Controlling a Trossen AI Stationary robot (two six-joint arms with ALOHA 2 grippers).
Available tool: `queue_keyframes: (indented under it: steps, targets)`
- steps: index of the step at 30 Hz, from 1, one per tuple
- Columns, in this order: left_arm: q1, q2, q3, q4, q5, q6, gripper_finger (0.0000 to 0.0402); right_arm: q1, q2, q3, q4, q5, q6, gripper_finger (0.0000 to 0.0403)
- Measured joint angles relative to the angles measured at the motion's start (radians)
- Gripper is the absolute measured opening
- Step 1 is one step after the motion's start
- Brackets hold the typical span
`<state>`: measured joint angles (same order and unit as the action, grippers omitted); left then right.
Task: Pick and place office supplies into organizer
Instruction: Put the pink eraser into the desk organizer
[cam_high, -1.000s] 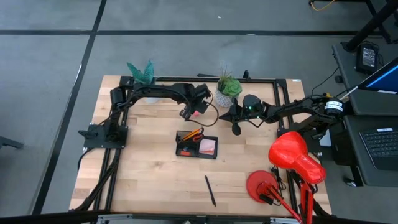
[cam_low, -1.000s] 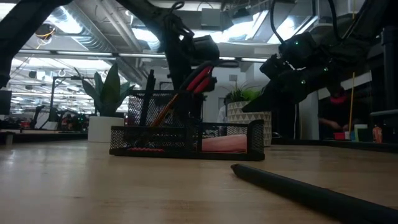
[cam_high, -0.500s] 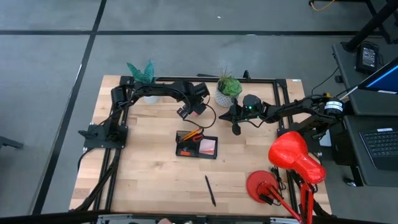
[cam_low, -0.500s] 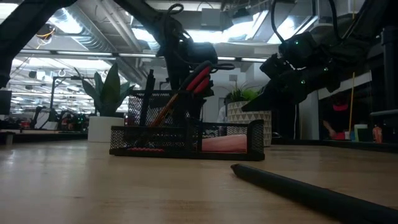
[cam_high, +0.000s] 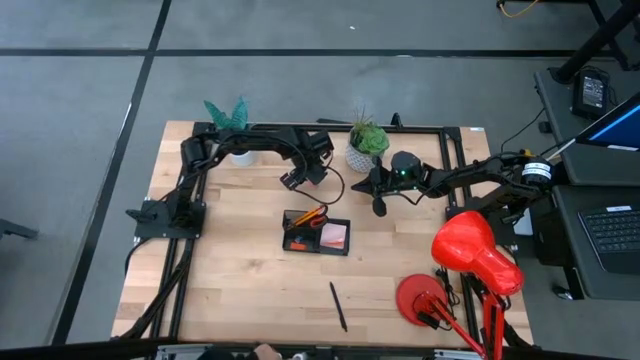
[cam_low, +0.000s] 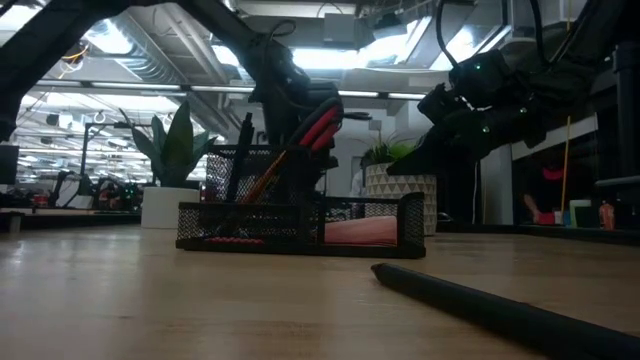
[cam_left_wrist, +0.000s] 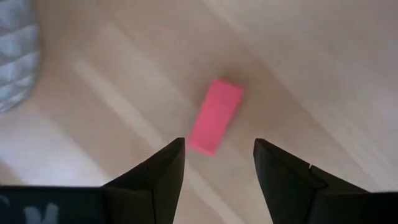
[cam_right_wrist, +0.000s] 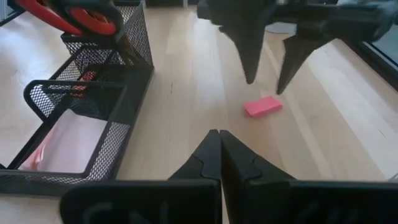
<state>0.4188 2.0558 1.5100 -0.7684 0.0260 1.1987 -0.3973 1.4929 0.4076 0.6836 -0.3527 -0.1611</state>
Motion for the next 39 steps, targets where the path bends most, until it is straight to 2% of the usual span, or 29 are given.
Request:
queue_keyframes:
  steps: [11, 16, 21, 39]
  targets:
    - [0.009, 0.049, 0.0, 0.057, 0.069, 0.12, 0.0187, 0.0, 0.0, 0.0, 0.001, 0.002, 0.056, 0.0]
    - [0.023, 0.07, 0.011, 0.058, 0.114, 0.134, 0.0187, 0.0, 0.0, 0.0, 0.002, 0.003, 0.089, 0.0]
    - [0.034, 0.072, 0.021, 0.069, 0.11, 0.139, 0.0187, 0.0, 0.0, 0.0, 0.003, 0.003, 0.11, 0.0]
    - [0.041, 0.08, 0.035, -0.024, 0.098, -0.039, 0.0185, 0.0, 0.0, 0.0, 0.008, 0.0, 0.103, 0.0]
